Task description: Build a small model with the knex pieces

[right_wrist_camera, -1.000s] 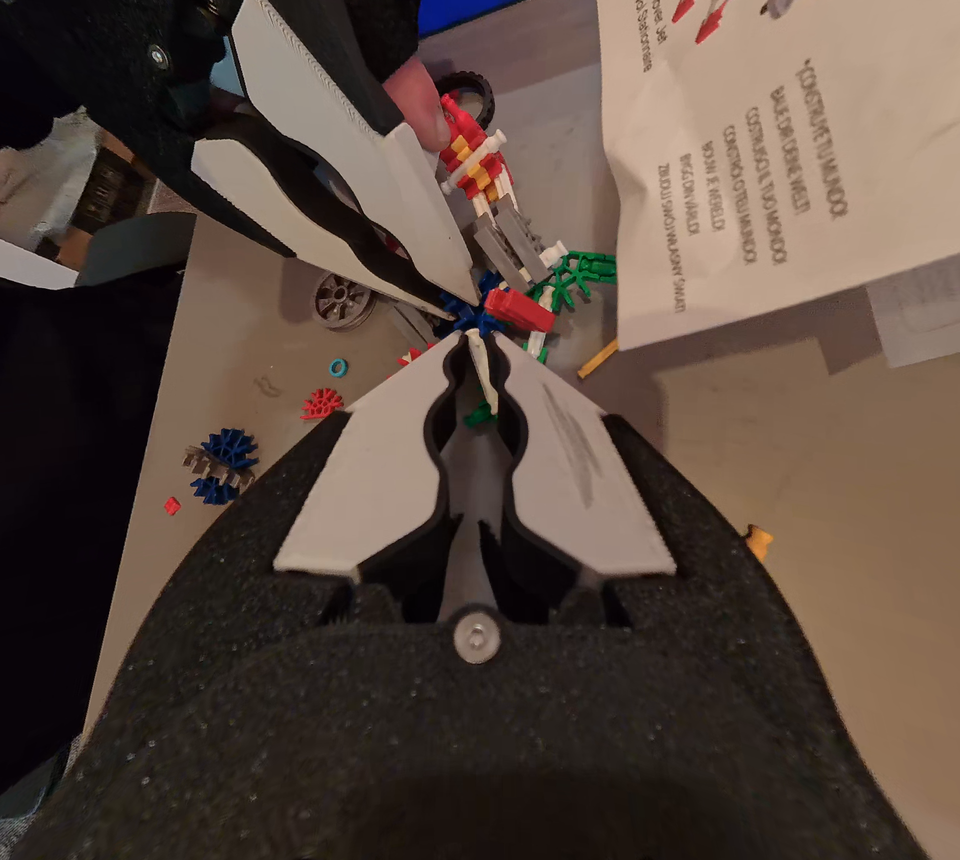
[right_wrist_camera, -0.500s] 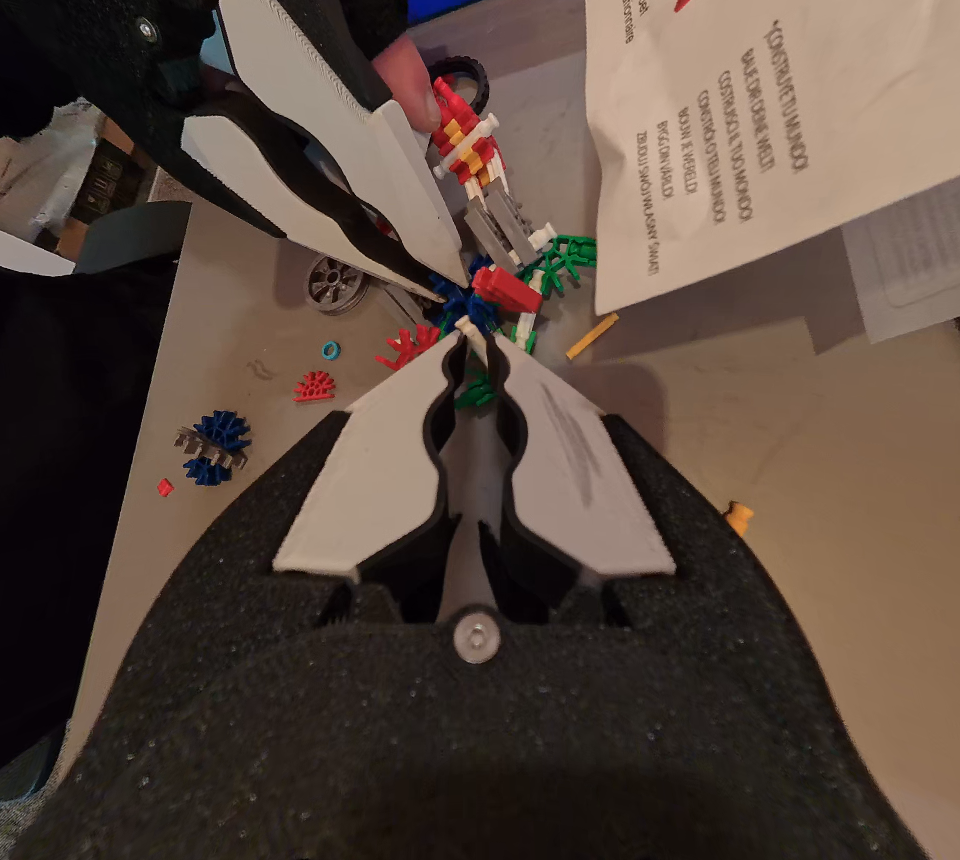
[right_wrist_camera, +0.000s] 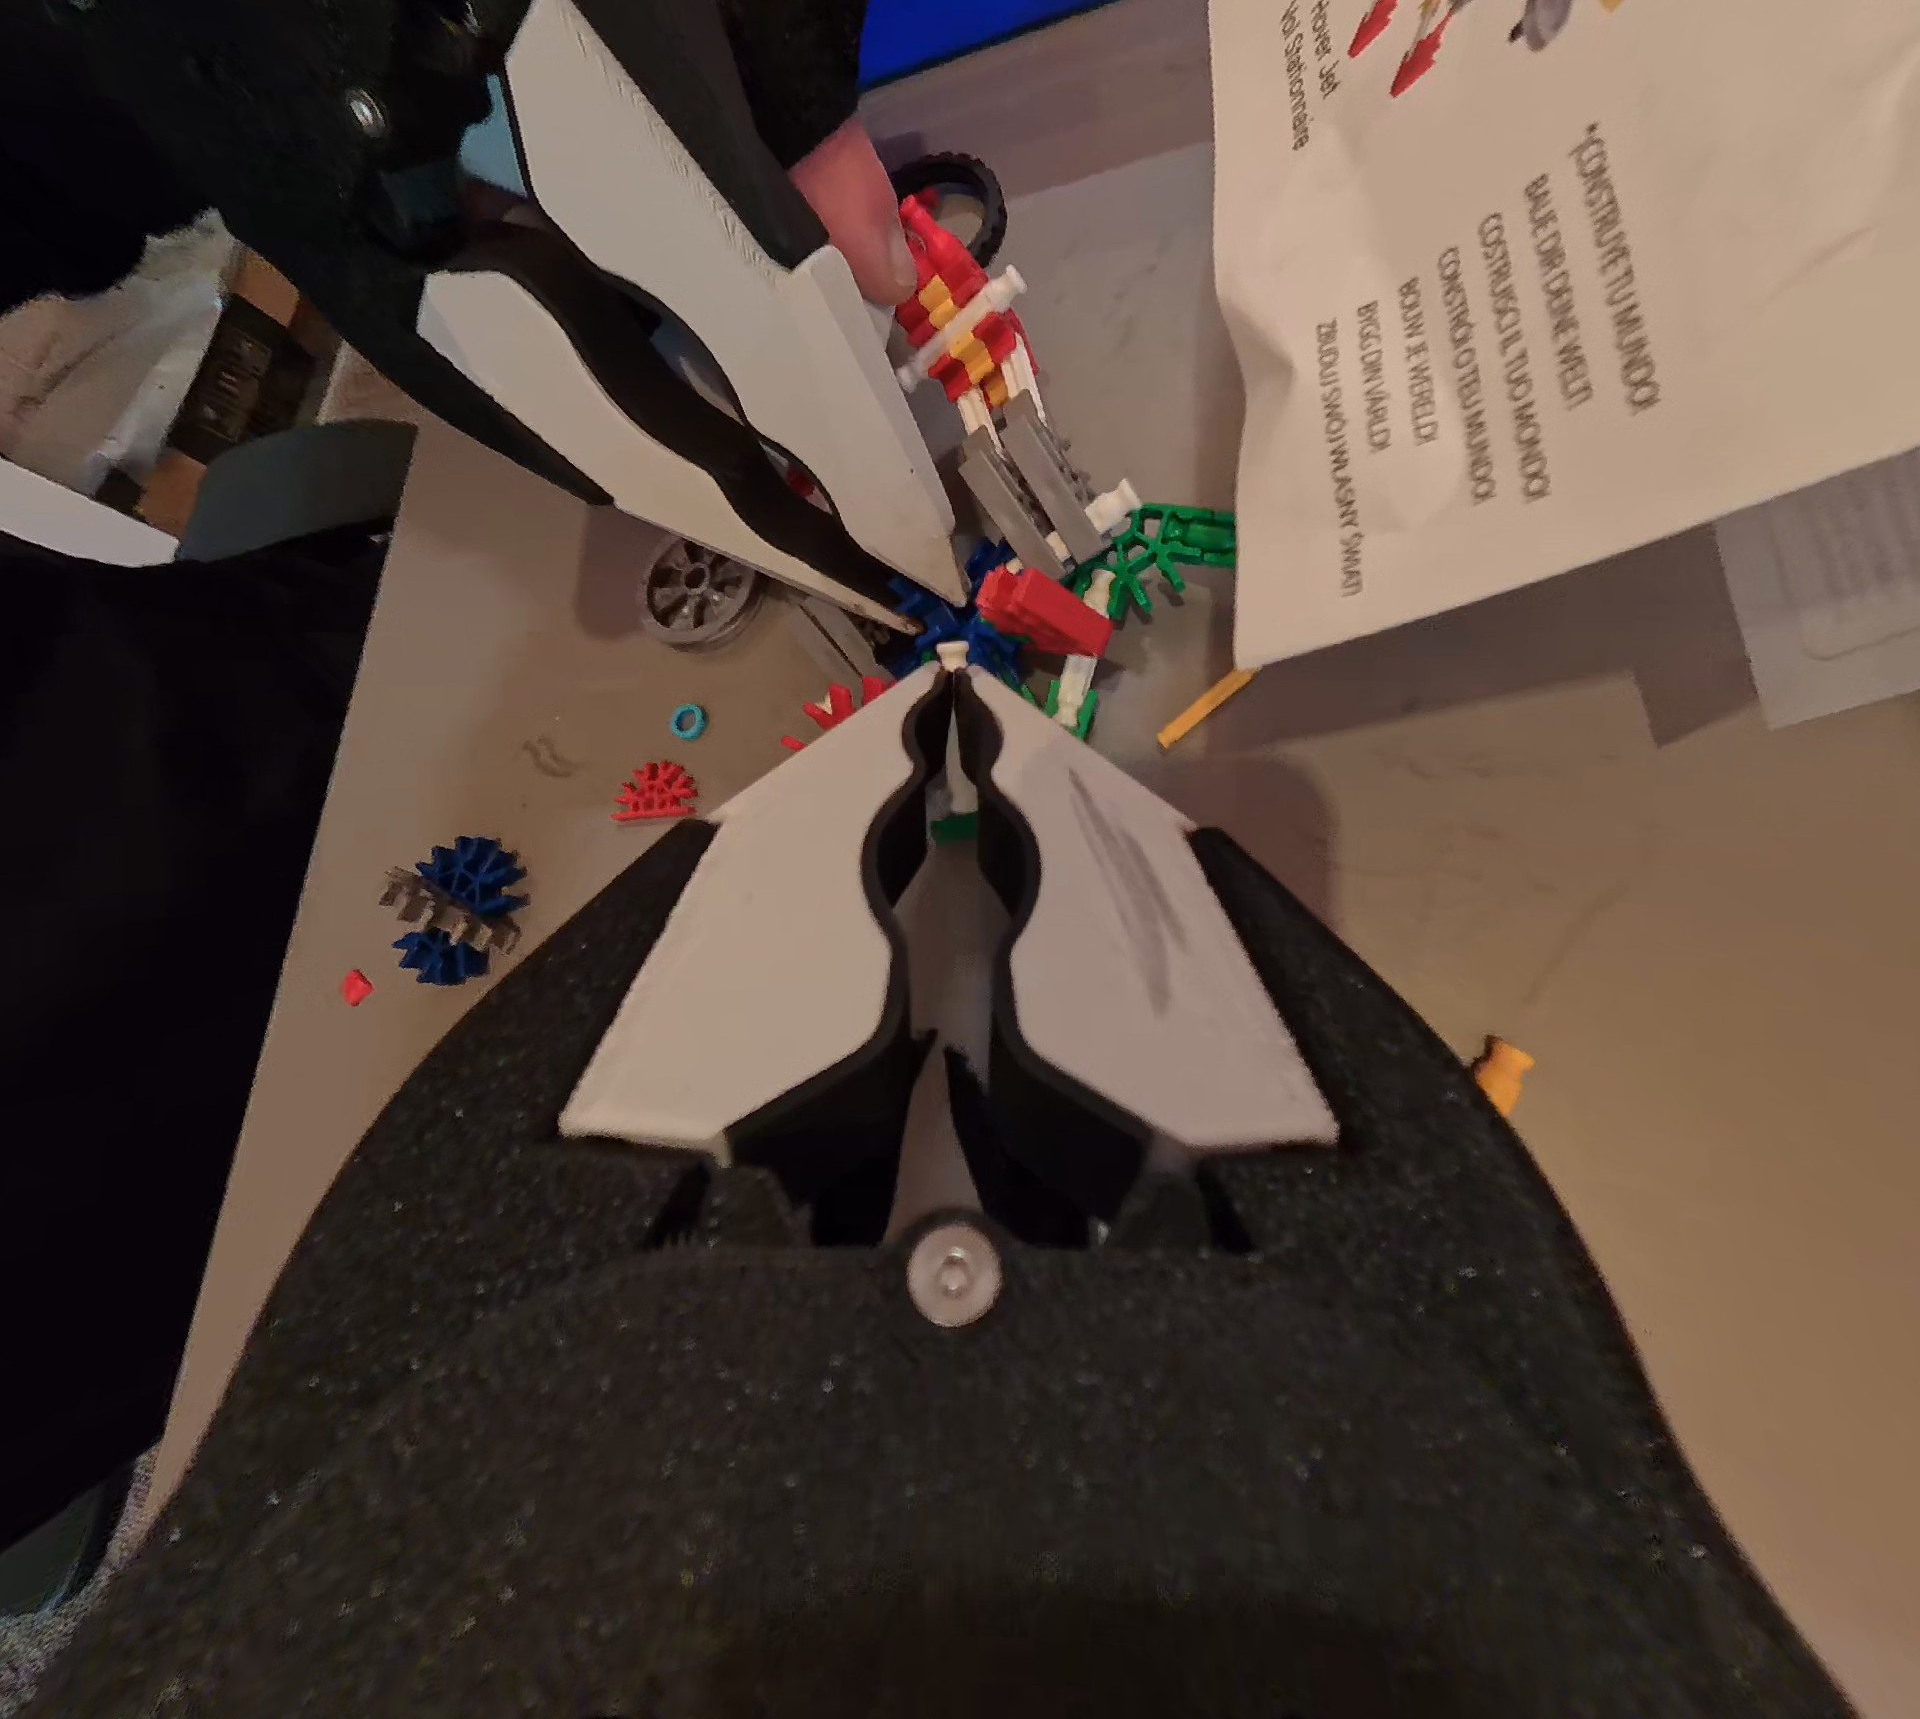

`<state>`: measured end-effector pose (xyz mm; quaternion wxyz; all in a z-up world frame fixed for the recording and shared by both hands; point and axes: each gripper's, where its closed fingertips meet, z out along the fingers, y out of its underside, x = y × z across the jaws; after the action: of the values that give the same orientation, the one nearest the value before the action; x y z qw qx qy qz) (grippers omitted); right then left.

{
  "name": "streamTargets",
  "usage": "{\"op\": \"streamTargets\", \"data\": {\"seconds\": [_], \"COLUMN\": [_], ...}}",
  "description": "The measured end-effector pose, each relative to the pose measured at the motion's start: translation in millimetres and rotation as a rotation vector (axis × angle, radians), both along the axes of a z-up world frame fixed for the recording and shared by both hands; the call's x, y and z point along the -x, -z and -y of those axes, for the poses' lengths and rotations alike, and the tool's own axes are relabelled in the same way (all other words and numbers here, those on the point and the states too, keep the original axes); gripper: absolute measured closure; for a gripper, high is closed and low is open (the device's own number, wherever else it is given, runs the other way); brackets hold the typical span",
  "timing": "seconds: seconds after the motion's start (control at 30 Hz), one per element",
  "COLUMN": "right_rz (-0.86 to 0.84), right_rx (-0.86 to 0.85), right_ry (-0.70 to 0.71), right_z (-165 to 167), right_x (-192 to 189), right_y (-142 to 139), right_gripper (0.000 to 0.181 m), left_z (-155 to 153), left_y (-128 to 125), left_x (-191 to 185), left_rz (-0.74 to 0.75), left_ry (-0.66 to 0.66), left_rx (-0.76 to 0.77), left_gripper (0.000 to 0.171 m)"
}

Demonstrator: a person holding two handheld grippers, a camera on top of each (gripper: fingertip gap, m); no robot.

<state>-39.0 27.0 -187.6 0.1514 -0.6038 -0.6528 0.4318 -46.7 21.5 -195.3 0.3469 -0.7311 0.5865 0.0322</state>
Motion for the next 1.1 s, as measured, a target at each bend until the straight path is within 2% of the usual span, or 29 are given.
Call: {"op": "streamTargets", "data": {"seconds": [0.23, 0.73, 1.1], "right_rz": [0.008, 0.000, -0.032], "right_rx": [-0.027, -0.402, -0.561], "right_ry": [0.004, -0.083, -0.142], "right_z": [0.0, -0.3, 0.3], "right_x": [0.6, -1.0, -2.7], "right_y": [0.1, 0.4, 1.0], "right_gripper": [0.181, 0.181, 0.180], "left_z": [-0.2, -0.5, 0.3], "left_y": [0.1, 0.2, -0.1], "left_x": [-0.3, -1.8, -2.8], "left_rz": [-0.002, -0.002, 0.000], "left_ry": [-0.002, 0.013, 0.022], "left_rx": [0.001, -0.002, -0.004], "left_gripper": [0.166, 0.166, 0.166]}}
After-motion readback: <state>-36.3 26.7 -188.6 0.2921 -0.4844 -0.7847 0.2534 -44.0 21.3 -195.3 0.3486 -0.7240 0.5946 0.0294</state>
